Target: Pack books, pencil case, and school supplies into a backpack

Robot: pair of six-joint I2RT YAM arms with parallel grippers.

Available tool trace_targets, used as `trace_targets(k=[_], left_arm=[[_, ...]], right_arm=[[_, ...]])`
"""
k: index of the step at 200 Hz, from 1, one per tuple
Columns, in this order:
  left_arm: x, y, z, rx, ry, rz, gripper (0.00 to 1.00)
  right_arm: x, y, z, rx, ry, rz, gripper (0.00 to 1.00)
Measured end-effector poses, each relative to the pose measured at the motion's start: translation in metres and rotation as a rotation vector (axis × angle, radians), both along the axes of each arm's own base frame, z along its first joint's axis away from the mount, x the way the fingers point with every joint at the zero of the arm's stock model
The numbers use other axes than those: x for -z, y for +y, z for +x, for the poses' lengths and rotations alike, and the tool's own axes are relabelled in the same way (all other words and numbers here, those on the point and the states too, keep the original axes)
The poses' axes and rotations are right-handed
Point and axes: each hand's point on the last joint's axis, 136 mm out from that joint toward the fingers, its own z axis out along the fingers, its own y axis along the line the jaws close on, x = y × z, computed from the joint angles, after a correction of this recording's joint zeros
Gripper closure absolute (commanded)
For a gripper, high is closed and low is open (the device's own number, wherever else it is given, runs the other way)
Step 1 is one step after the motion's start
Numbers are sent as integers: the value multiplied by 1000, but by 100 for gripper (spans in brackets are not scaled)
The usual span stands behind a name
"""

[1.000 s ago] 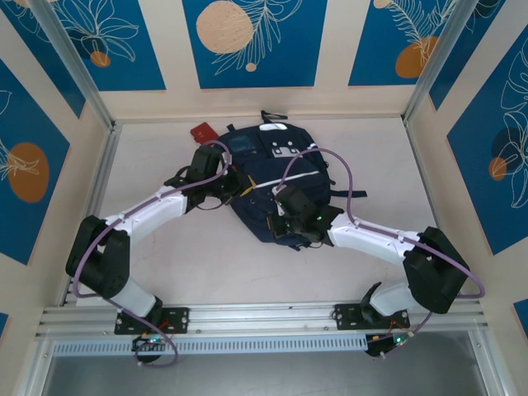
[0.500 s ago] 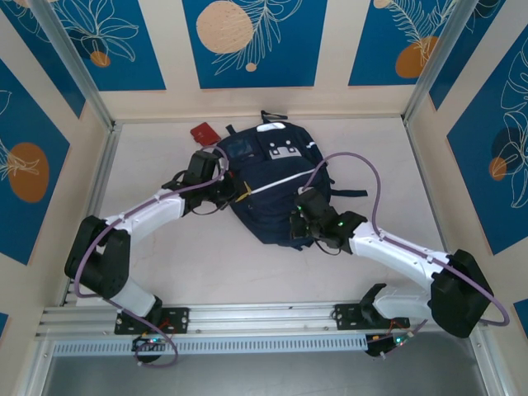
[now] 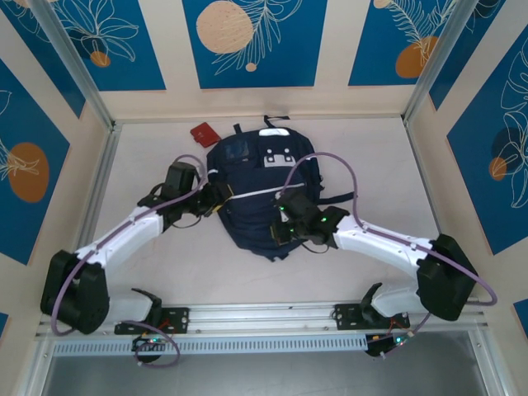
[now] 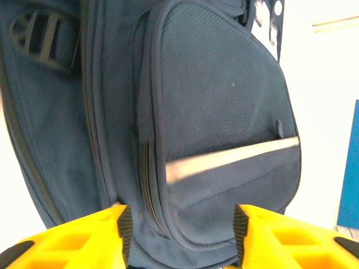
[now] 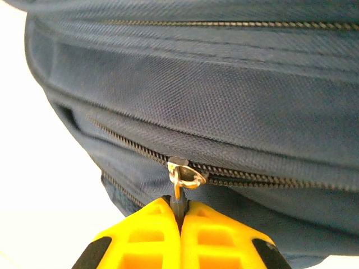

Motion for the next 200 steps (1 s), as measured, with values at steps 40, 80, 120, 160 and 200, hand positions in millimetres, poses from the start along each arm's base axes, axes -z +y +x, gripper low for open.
trace_targets(k=[40,80,120,160,200], left_arm=[[10,22,-33,-54,37,16,48],[25,27,-48,-92,103,-14,49],[34,22,-45,-99,144,-32,61],[44,18,-40,-92,170,-26,100],[46,20,-40,-73,153,4,100]], right_arm=[[-4,64,-9,-125,7,69,100],[-9,107,-7,-172,11,121,100],[-10,118,-9,-188,11,131,100],[-4,111,-12,-175,13,86,100],[-6,68,-15,-97,-35,-8,100]])
